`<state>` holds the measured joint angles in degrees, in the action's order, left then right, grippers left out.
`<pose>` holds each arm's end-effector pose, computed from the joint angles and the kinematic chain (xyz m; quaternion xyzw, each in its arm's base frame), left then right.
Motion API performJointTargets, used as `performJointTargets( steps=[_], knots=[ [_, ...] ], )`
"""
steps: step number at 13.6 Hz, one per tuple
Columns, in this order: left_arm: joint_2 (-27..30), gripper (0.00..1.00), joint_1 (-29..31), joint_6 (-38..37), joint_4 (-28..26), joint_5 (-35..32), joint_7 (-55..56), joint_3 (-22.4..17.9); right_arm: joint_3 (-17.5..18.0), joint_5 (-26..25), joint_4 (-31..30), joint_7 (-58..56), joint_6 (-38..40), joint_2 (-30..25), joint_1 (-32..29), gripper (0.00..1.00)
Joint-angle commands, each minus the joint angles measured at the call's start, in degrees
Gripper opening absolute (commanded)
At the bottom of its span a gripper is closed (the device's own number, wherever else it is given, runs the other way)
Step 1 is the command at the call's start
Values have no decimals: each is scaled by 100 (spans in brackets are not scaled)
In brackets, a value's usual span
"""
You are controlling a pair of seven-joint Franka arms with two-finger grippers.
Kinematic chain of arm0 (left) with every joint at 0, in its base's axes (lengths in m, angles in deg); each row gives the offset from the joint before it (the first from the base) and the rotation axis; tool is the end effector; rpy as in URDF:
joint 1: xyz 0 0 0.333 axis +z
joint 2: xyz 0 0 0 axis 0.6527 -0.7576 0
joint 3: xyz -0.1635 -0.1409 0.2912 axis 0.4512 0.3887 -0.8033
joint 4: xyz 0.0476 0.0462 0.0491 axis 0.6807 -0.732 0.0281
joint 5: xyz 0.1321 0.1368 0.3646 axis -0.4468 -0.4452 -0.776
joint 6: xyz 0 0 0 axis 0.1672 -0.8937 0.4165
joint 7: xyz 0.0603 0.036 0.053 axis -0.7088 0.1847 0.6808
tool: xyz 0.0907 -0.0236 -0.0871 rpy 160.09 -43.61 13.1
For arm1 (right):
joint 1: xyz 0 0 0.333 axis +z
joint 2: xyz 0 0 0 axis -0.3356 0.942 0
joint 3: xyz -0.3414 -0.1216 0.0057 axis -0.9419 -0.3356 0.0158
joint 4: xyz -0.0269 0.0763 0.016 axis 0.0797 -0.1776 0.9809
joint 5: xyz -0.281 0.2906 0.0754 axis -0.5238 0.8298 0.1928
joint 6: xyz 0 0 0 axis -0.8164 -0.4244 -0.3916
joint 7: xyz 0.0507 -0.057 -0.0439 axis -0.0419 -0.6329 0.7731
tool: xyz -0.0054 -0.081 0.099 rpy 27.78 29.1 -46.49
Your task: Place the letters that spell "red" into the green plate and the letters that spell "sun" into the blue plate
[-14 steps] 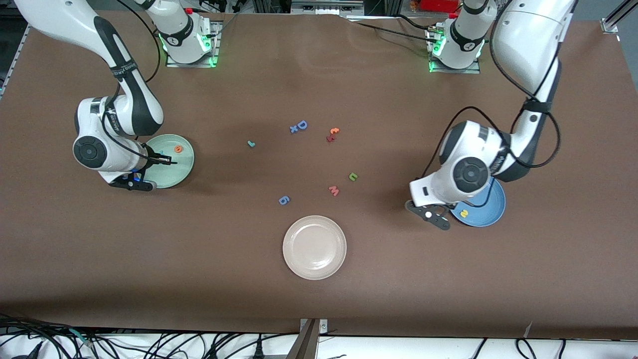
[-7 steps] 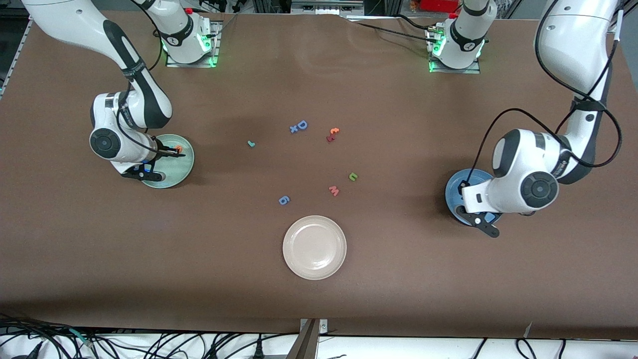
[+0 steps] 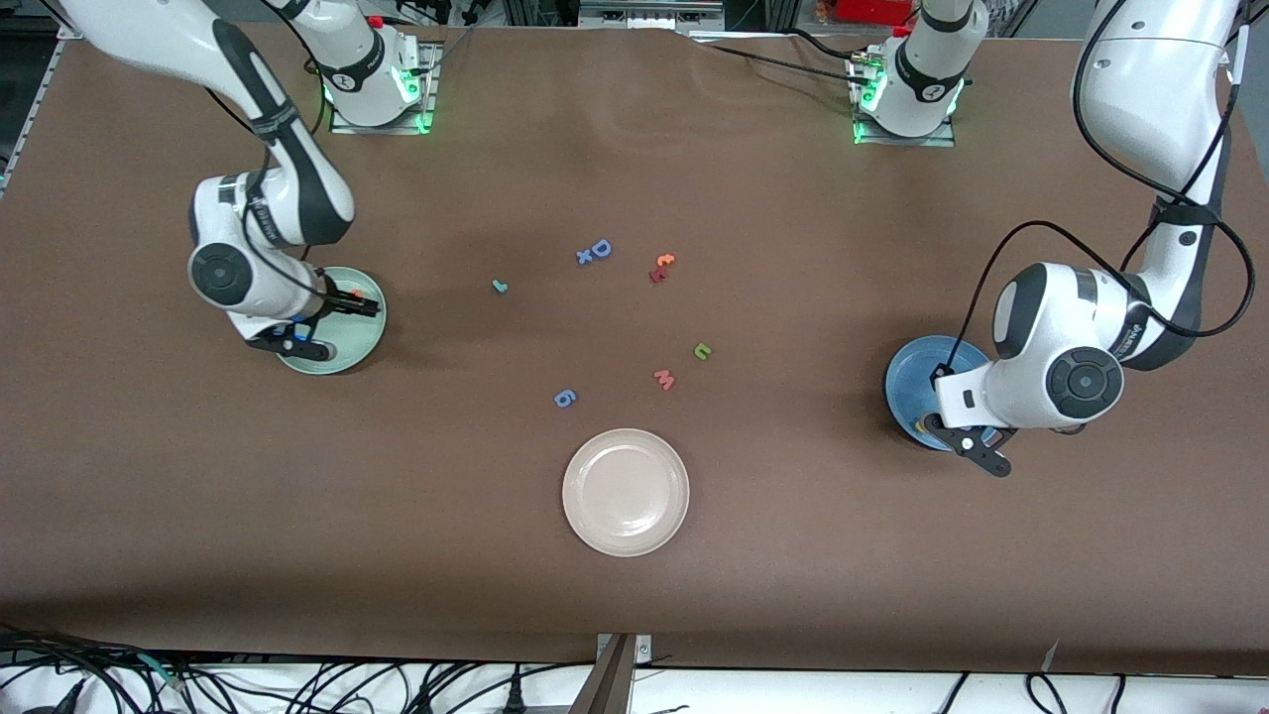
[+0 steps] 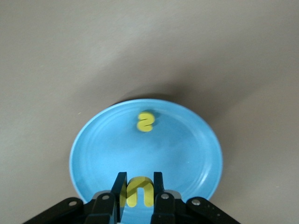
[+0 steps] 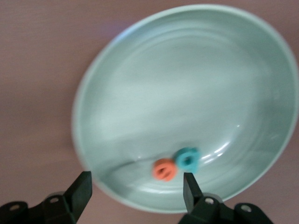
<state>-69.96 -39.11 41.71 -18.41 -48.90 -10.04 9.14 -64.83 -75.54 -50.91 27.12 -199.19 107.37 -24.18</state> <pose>0.6962 -0.0354 0.2689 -0.9487 0.2936 0.1145 0.0244 0.5248 0.0841 0.2174 0.9830 -0.1205 -0.1289 0.0505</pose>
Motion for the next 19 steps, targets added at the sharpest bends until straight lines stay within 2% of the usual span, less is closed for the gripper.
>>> performJointTargets(
  steps=[1, 2, 4, 7, 11, 19],
  knots=[
    [-192, 64, 21, -37, 251, -174, 32, -28, 700, 178, -61, 1013, -180, -87, 9, 87],
    [-209, 100, 30, -37, 260, -104, 49, -28, 911, 178, -61, 1365, -268, -44, 9, 87],
    [-201, 100, 48, -37, 269, 27, 111, -19, 1255, 178, -70, 1894, -523, 105, 17, 87],
    [-174, 100, 13, -37, 278, 81, 435, -11, 1581, 169, -70, 2457, -927, 368, 52, 87],
    [-122, 100, -154, -107, 260, 90, 1514, 226, 1608, 160, -70, 2967, -1508, 721, 325, 87],
    [-86, 100, -172, -133, 128, 90, 3370, 1113, 1608, 160, -166, 3083, -1482, 906, 483, 87]
  ],
)
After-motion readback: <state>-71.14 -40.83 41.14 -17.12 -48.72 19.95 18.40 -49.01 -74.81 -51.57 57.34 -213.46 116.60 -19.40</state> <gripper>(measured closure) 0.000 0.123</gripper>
